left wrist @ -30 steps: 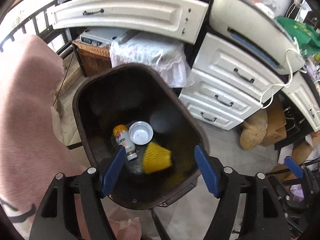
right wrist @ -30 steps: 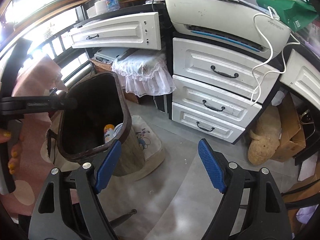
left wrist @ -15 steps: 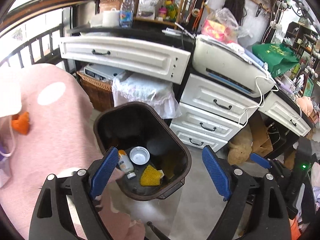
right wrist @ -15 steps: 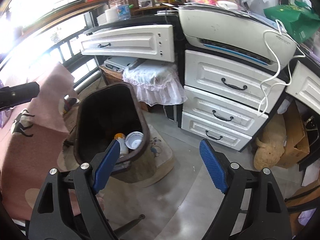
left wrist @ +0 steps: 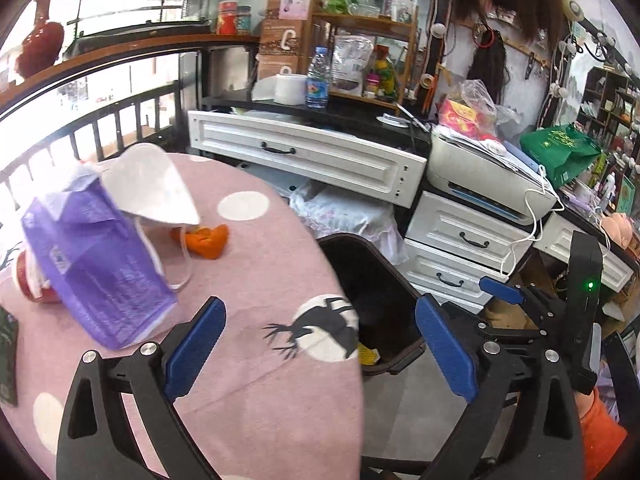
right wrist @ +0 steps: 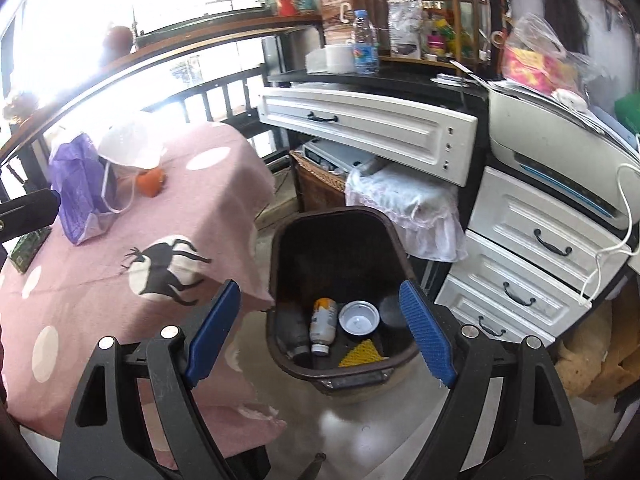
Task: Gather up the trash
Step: 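Move both tools back to the table toward the purple bag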
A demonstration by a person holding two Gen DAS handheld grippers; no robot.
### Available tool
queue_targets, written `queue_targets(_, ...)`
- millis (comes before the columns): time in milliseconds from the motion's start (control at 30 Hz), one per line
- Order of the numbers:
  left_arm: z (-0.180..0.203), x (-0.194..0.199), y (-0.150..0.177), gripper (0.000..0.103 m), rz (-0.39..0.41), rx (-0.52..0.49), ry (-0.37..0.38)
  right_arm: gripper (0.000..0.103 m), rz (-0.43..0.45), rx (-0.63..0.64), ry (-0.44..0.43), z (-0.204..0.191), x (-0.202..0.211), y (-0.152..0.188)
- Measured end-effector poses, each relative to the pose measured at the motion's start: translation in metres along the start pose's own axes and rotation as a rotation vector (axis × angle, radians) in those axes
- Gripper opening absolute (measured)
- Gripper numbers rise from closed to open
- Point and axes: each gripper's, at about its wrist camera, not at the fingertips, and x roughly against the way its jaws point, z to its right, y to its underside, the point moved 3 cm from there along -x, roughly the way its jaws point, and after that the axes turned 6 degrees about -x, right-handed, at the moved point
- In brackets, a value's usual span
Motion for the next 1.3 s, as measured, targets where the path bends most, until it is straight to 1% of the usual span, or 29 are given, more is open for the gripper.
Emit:
queue_targets(167,-0.047,0.027,0.019,0.095,0.005,0.037,-0.129,0.081,0.000,0.093,-0.096,-0.057,-0.001,-0.011)
queue_targets(400,-0.110,0.062,0.052,0.095,-0.014,0.106,-0.257,0.081,-0.013,0.258,-0.223,-0.143,-0.004,-0.017)
queue_targets(533,-0.134,0.082,0.066,0.096,-0.016,0.090,-0.350,0.081,-0.026,0.339,-0.313,-0.188,-0.005,-0.022)
queue_targets(600,-0.147,0.090,0.075,0.096,-0.020,0.094,-0.379,0.081,-0.038,0.375,-0.352,-0.210,-0.009,-0.025)
queue_targets(667,-0.160,0.100,0.085,0.096,-0.022,0.112,-0.394,0.081,-0.055,0.407,-0.373,-0.230,-0.016,-0.029)
queue_targets(800,-0.182,0.114,0.098,0.096,-0.014,0.172,-0.396,0.081,-0.107,0.458,-0.398,-0.259,-0.039,-0.039)
queue_targets(900,-0.192,0.121,0.103,0.097,-0.006,0.194,-0.405,0.081,-0.104,0.494,-0.358,-0.272,-0.055,-0.050)
queue_targets(967,-0.197,0.122,0.107,0.097,-0.011,0.200,-0.415,0.081,-0.117,0.495,-0.348,-0.278,-0.066,-0.056)
queue_targets(1167,-0.205,0.122,0.116,0.097,-0.019,0.235,-0.402,0.080,-0.132,0.508,-0.322,-0.282,-0.085,-0.062)
queue_targets(1233,-0.206,0.122,0.117,0.097,-0.017,0.243,-0.393,0.074,-0.138,0.510,-0.311,-0.282,-0.089,-0.061)
queue_targets(1300,-0.205,0.121,0.117,0.097,-0.017,0.244,-0.388,0.063,-0.155,0.501,-0.321,-0.281,-0.092,-0.060)
